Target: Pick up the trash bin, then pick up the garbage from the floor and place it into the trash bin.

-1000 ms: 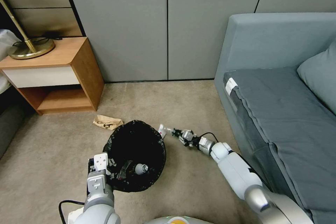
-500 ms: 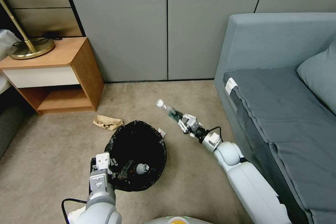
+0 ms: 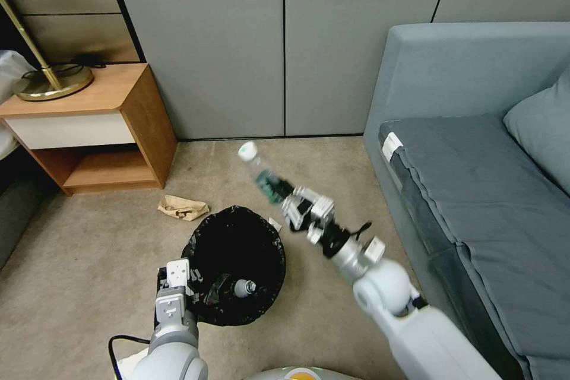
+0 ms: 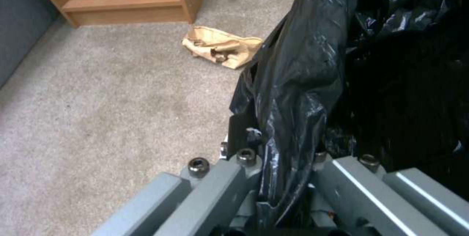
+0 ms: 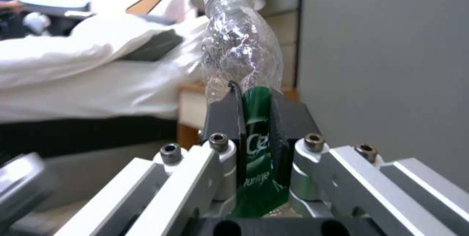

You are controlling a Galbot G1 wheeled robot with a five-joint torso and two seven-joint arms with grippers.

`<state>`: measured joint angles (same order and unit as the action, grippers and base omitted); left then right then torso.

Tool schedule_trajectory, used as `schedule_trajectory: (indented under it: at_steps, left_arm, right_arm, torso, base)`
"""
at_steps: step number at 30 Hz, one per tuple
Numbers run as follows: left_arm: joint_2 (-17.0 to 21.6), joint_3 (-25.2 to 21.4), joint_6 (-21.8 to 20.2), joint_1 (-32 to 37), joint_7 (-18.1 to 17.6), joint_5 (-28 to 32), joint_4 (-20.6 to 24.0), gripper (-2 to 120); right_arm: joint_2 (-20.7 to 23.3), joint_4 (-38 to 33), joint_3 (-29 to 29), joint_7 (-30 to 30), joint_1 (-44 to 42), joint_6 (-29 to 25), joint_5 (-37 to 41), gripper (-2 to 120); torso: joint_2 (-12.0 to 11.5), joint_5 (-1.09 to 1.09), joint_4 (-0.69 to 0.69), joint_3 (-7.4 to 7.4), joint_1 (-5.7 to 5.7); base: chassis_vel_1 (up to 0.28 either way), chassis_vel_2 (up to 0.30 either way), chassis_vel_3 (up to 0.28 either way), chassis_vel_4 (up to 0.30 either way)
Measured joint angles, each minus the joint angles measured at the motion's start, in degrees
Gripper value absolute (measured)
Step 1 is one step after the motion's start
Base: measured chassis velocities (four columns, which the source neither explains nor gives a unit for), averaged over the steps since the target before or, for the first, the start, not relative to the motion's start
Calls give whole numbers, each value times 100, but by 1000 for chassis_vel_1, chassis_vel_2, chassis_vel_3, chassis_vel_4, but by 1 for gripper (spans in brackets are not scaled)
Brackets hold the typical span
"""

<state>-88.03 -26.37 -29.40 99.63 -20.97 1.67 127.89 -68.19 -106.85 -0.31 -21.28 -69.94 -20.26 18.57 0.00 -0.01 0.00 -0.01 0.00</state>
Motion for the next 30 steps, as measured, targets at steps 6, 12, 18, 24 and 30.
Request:
schedule_trajectory:
  at_steps: [6, 12, 18, 24, 30]
  left_arm:
    - [0, -4, -8, -10, 8, 9, 5, 1]
    - [2, -22, -14, -30, 12, 32, 42, 1]
    - [2, -20, -21, -45, 12, 45, 67, 1]
    - [-11, -8, -26, -39, 13, 45, 113, 1]
    - [-29, 4, -27, -29, 11, 41, 128, 1]
  right_arm:
    - [100, 97, -216, -53, -323, -150, -366, 9]
    - [272, 221, -272, -121, -601, -288, -568, 9]
    - [287, 420, -229, -142, -647, -379, -650, 9]
    - [146, 728, -215, -163, -590, -476, -928, 9]
    - [75, 879, -295, -167, -572, -566, -1114, 25]
  torso:
    - [0, 2, 0, 0, 0]
    - [0, 1, 0, 0, 0]
    - [0, 1, 0, 0, 0]
    - [0, 1, 1, 1, 0]
    - [0, 1, 0, 1, 0]
  base:
    - [0, 0, 0, 0]
    - [0, 0, 0, 0]
    - [0, 0, 0, 0]
    - [0, 0, 0, 0]
    - [0, 0, 0, 0]
